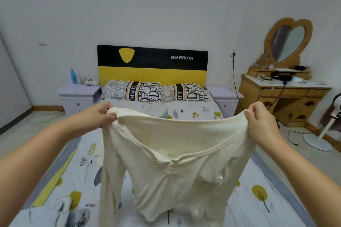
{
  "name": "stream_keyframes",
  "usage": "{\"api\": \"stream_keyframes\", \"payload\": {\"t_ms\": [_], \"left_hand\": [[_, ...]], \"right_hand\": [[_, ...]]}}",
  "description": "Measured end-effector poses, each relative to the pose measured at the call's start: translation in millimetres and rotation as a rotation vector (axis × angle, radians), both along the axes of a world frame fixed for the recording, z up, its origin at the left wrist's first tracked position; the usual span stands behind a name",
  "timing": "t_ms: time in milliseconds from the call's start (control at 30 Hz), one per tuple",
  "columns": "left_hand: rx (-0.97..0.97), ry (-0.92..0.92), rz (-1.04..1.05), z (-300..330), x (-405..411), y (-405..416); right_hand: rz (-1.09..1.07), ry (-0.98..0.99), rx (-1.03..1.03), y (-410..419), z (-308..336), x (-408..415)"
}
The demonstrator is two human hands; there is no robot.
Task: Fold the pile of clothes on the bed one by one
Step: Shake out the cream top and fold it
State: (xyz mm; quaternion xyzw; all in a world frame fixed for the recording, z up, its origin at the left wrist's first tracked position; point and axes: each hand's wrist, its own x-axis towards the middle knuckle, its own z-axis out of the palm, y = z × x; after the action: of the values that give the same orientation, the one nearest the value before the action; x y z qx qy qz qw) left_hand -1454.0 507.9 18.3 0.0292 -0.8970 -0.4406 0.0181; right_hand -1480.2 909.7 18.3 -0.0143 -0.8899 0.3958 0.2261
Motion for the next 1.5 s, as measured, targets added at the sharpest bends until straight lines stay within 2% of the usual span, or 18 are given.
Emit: {"api": "stream_keyframes", "payload": {"t_ms": [100, 267, 300, 367, 400, 500, 633, 767, 933, 1000, 1200, 1300, 1500], "left_hand": [[-0.059, 0.126, 0.017, -6.5, 6.3, 1.6], [0.016, 0.145, 0.030, 3.7, 24.0, 3.9], [0.060, 0.124, 0.021, 12.6, 29.3, 5.1], [0.141, 0.081, -0.014, 31.5, 38.7, 7.9], [0.161, 0.073, -0.025, 39.9, 41.9, 9.5], [0.216, 0.103, -0.022, 55.6, 43.1, 15.3], [0.212, 0.109, 0.014, 50.3, 31.9, 18.6], [0.086, 0.041, 0.100, -17.7, 4.5, 19.4], [-0.120, -0.040, 0.108, -151.6, -23.0, 23.9], [-0.131, -0.084, 0.113, -200.4, -30.9, 25.6], [-0.137, -0.162, 0.217, -310.3, -66.8, 28.1], [-0.184, -0.165, 0.316, -351.2, -95.8, 24.9], [-0.270, -0.173, 0.333, -414.4, -172.5, 9.9]], "right_hand": [[0.098, -0.074, 0.103, -1.4, -1.9, 8.8], [0.409, -0.536, 0.327, 8.5, 33.7, 43.4], [0.434, -0.572, 0.415, 11.1, 41.8, 49.9], [0.410, -0.489, 0.568, 13.9, 56.9, 58.3], [0.389, -0.410, 0.579, 14.7, 64.4, 60.3], [0.382, -0.268, 0.398, 15.1, 82.5, 62.3], [0.403, -0.269, 0.140, 16.6, 77.8, 44.3], [0.351, -0.425, 0.076, 9.3, 10.2, 8.0], [0.292, -0.645, 0.152, -6.0, -129.6, -25.2], [0.262, -0.692, 0.135, -13.2, -182.7, -34.7], [0.153, -0.704, 0.122, -35.6, -306.5, -74.8], [0.120, -0.682, 0.152, -43.9, -348.2, -107.6], [0.114, -0.674, 0.166, -51.8, -411.6, -191.4]]}}
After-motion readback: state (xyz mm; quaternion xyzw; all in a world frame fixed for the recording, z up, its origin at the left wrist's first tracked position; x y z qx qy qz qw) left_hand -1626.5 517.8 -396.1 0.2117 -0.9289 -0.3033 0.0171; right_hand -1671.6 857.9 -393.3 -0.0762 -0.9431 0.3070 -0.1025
